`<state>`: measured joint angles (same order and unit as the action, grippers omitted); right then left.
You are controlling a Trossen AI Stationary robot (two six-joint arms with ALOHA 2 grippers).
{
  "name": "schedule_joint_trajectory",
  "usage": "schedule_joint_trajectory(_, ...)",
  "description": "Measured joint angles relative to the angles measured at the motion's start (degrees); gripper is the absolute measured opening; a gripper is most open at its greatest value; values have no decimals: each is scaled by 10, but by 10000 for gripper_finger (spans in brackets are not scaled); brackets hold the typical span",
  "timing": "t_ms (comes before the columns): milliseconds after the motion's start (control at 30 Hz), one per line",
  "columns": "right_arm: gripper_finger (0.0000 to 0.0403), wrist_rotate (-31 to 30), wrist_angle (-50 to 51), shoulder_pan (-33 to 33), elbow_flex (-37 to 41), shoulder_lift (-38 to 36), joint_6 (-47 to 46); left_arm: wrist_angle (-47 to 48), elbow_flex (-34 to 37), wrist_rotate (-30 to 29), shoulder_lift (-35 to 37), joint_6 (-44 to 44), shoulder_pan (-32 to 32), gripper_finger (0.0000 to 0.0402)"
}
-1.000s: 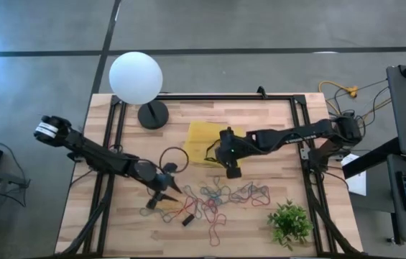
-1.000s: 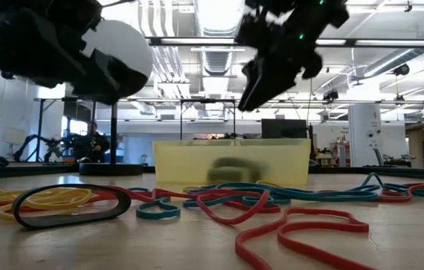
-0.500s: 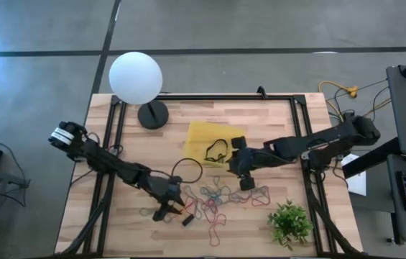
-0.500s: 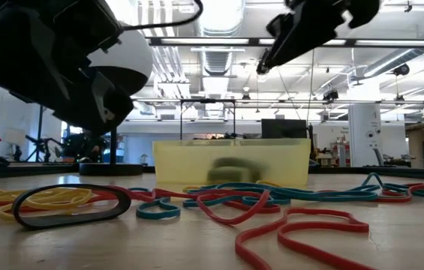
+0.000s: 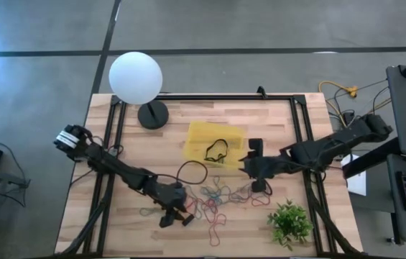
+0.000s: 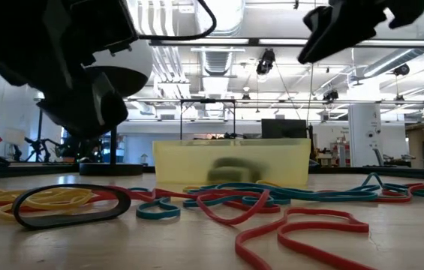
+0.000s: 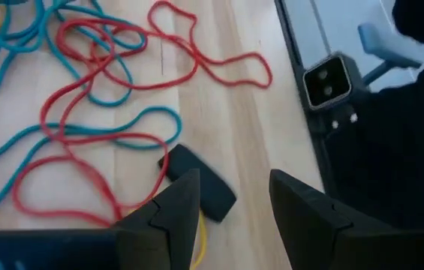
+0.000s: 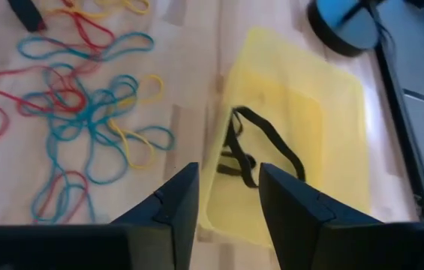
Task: Pick and place rubber bands into bin
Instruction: Put the black rubber band into the yellow bin
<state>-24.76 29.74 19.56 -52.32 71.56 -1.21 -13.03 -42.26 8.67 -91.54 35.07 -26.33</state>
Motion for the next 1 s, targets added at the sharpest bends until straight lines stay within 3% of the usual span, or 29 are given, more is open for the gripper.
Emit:
schedule_joint_trajectory(367,124,-108,-51,46,61,-25,-15,163,-117,0,-74,36,-3,146)
schedule_joint_trajectory(600,115,-113,-52,62,71,-28,-18,235,-169,-22,-97,72,-12,146)
schedule_joint_trajectory(1000,100,-113,-51,95,75,-29,-18,232,-178,-121,-105,174,-47,146)
